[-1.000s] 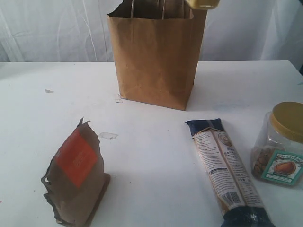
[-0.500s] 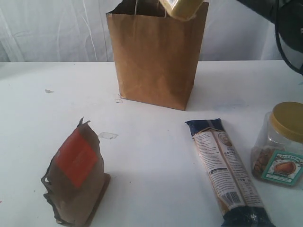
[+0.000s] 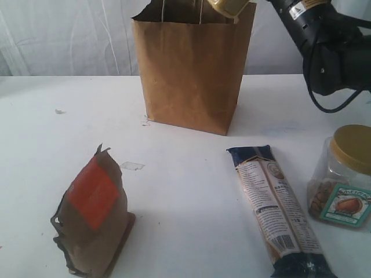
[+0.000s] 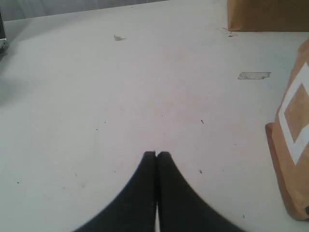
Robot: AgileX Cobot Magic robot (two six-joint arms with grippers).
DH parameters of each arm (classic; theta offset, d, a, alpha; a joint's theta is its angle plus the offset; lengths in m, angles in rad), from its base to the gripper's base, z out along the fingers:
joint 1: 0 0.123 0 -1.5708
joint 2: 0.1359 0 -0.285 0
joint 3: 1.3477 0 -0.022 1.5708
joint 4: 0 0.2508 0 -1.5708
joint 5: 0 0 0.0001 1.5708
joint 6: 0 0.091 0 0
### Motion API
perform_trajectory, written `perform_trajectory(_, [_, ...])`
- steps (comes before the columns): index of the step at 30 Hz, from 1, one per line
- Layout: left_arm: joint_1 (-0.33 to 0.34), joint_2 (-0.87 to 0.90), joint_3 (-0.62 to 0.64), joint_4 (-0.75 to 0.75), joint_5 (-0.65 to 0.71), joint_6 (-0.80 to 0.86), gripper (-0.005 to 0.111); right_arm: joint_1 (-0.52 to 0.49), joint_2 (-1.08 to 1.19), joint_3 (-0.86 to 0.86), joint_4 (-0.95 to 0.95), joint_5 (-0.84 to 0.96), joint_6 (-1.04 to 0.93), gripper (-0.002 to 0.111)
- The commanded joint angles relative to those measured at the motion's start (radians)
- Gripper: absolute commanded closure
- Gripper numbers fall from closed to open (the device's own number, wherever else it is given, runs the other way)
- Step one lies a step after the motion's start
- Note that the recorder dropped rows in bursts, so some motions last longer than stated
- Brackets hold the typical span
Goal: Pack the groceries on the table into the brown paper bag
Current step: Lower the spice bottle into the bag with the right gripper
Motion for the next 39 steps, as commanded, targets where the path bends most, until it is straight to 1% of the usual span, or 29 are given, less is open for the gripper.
perform_trajectory(1, [-0.006,-0.004,0.005,0.0,-0.001,0.0,0.107,-0.001,0.016,-0.012,0.015,-0.154,-0.001,0.108])
perform_trajectory(3, [-0.006,-0.004,0.005,0.0,-0.001,0.0,0.107,-0.001,0.028,-0.032,0.015,-0.182,-0.002,0.108])
perform_trajectory(8, [-0.006,-0.004,0.005,0.0,-0.001,0.0,0.107,0.005,0.046,-0.127,0.004,-0.171,-0.019,0.108])
perform_trajectory(11, [-0.006,-0.004,0.005,0.0,-0.001,0.0,0.107,0.005,0.044,-0.152,-0.017,-0.066,-0.158,0.108])
perform_trajectory(13, [-0.006,-0.004,0.005,0.0,-0.001,0.0,0.107,0.005,0.044,-0.152,-0.001,-0.063,-0.262,0.108])
perform_trajectory(18, [-0.006,-0.004,0.005,0.0,-0.001,0.0,0.107,0.005,0.044,-0.152,0.11,-0.055,-0.408,0.108])
perform_trajectory(20, [-0.006,-0.004,0.005,0.0,-0.001,0.0,0.107,0.005,0.044,-0.152,0.13,-0.008,-0.459,0.108])
perform_trajectory(24, [-0.006,-0.004,0.005,0.0,-0.001,0.0,0.107,0.005,0.047,-0.152,0.13,0.067,-0.449,0.108])
perform_trajectory(29, [-0.006,-0.004,0.005,0.0,-0.001,0.0,0.107,0.033,0.072,-0.152,0.132,-0.028,-0.441,0.108])
perform_trajectory(33, [-0.006,-0.004,0.005,0.0,-0.001,0.0,0.107,0.054,0.097,-0.172,0.16,-0.04,-0.427,0.108])
perform_trajectory(39, [-0.006,-0.004,0.005,0.0,-0.001,0.0,0.107,0.075,0.13,-0.184,0.247,-0.117,-0.417,0.108])
